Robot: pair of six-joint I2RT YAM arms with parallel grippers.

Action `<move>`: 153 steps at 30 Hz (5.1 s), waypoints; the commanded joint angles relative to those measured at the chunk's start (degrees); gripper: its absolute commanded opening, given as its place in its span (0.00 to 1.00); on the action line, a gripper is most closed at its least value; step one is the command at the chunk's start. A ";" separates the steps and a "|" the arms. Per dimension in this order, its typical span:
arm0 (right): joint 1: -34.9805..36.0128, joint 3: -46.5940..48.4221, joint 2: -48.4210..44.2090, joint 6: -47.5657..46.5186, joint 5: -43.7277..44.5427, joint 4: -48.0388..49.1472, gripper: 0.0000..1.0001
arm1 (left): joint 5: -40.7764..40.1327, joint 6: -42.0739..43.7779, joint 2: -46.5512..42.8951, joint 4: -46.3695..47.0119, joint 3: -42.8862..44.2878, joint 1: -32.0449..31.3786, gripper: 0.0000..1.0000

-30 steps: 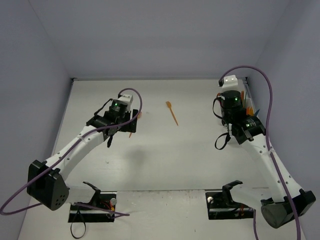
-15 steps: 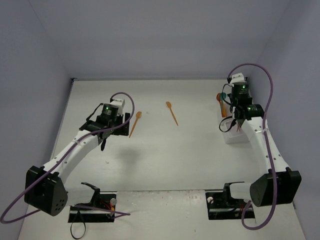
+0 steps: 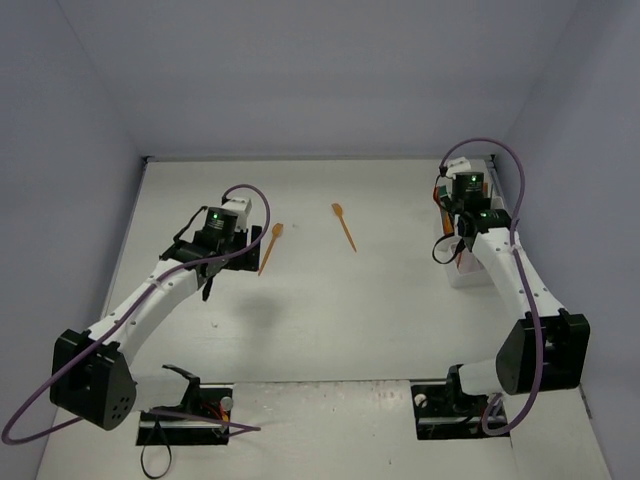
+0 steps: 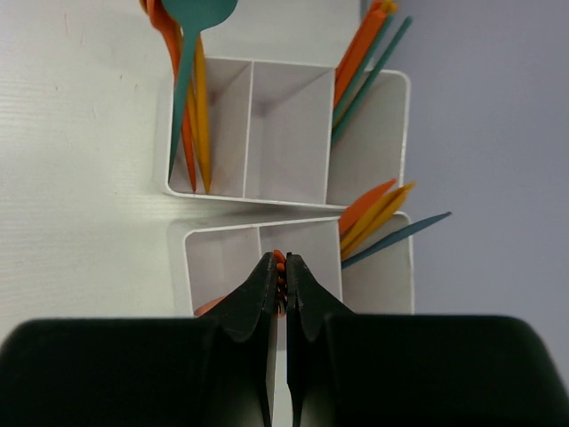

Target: Sort the eating utensils into containers

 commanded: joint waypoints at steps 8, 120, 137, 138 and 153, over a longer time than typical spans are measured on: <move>-1.36 -3.58 3.26 3.87 0.02 4.19 0.05 | 0.18 0.17 0.38 2.60 1.69 0.83 0.69; 9.66 3.27 -16.61 49.46 -63.11 8.53 0.28 | -3.36 21.79 6.60 23.18 24.03 -37.29 0.00; 6.74 4.00 -19.93 46.13 -58.57 8.24 0.00 | -9.76 18.92 7.35 23.07 20.72 -37.44 0.73; 6.70 4.00 -19.94 46.12 -58.12 8.24 0.00 | -11.52 18.39 7.34 23.06 20.27 -37.44 0.73; -1.85 7.05 -16.27 35.67 -24.66 -2.10 0.00 | -10.51 -8.48 3.63 0.44 11.87 -13.73 0.81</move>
